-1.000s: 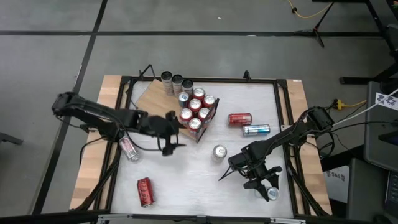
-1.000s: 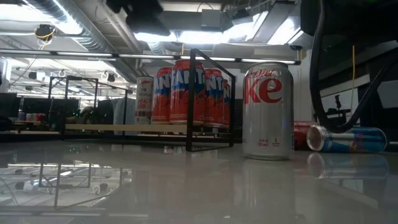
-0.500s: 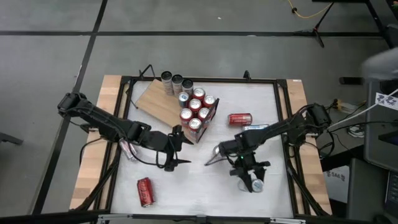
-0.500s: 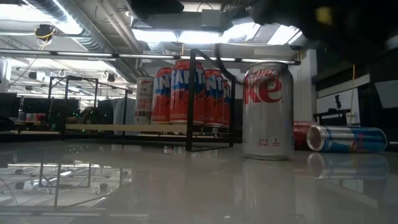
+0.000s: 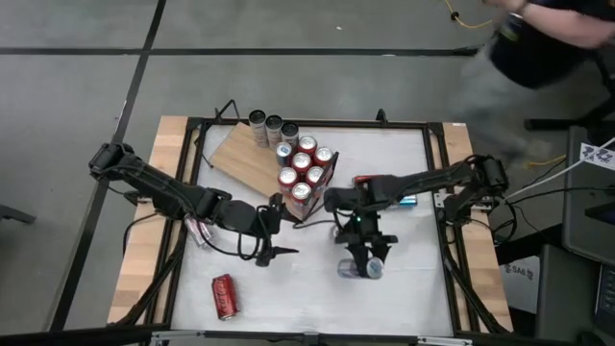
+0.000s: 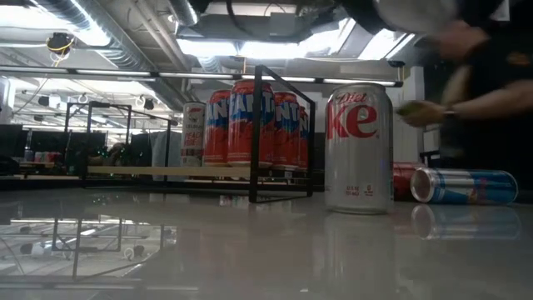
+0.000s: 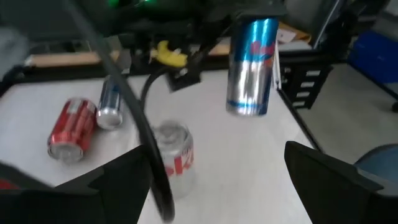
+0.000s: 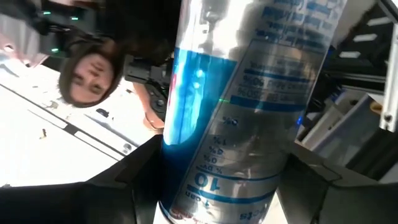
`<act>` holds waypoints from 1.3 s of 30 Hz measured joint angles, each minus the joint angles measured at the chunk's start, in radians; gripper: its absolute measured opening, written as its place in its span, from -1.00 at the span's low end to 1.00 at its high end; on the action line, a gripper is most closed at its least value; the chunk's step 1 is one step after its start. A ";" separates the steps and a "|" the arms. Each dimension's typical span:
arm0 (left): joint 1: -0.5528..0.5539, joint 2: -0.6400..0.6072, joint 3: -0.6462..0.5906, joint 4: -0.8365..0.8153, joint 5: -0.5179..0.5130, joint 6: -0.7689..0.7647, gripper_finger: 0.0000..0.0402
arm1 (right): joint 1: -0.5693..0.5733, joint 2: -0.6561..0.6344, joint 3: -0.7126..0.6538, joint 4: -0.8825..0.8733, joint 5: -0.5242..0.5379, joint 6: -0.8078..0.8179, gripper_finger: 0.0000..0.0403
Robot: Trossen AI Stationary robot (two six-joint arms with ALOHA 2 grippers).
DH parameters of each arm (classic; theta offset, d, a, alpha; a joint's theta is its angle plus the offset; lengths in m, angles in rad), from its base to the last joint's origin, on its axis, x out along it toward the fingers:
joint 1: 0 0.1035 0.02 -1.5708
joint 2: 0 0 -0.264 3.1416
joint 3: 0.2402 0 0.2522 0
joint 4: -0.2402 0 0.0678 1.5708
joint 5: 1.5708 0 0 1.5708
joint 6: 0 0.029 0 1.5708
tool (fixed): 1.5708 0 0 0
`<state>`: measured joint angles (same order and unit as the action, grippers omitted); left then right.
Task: Pick and place cans onto a shelf
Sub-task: Put the bottom blue and white soda can on the shelf aligned with the other blue and white soda cans
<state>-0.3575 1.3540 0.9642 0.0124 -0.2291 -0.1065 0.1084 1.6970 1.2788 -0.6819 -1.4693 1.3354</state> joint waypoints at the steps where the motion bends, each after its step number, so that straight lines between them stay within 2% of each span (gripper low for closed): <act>1: -0.004 0.000 0.000 0.016 0.000 0.009 0.72 | -0.009 0.000 0.010 0.000 0.000 0.000 0.20; 6: -0.036 0.000 0.000 0.103 -0.007 0.052 0.72 | -0.051 0.000 0.059 0.000 0.001 0.003 0.20; 10: -0.054 0.026 0.000 0.202 -0.085 0.096 0.72 | -0.079 0.000 0.093 0.000 0.002 0.003 0.20; 16: -0.060 0.143 0.000 0.414 -0.116 0.144 0.72 | -0.105 0.000 0.118 0.000 0.002 0.003 0.20; 21: -0.055 0.233 0.000 0.529 -0.182 0.147 0.72 | -0.110 0.000 0.118 -0.002 0.003 0.003 0.20; 30: -0.052 0.365 0.000 0.709 -0.184 0.147 0.72 | -0.110 0.002 0.117 -0.004 0.007 0.003 0.20; 39: -0.047 0.417 0.001 0.805 -0.178 0.144 0.72 | -0.109 0.003 0.116 -0.003 0.009 0.017 0.20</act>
<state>-0.4045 1.7707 0.9649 0.8174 -0.4076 0.0378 -0.0010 1.6997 1.3952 -0.6853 -1.4601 1.3523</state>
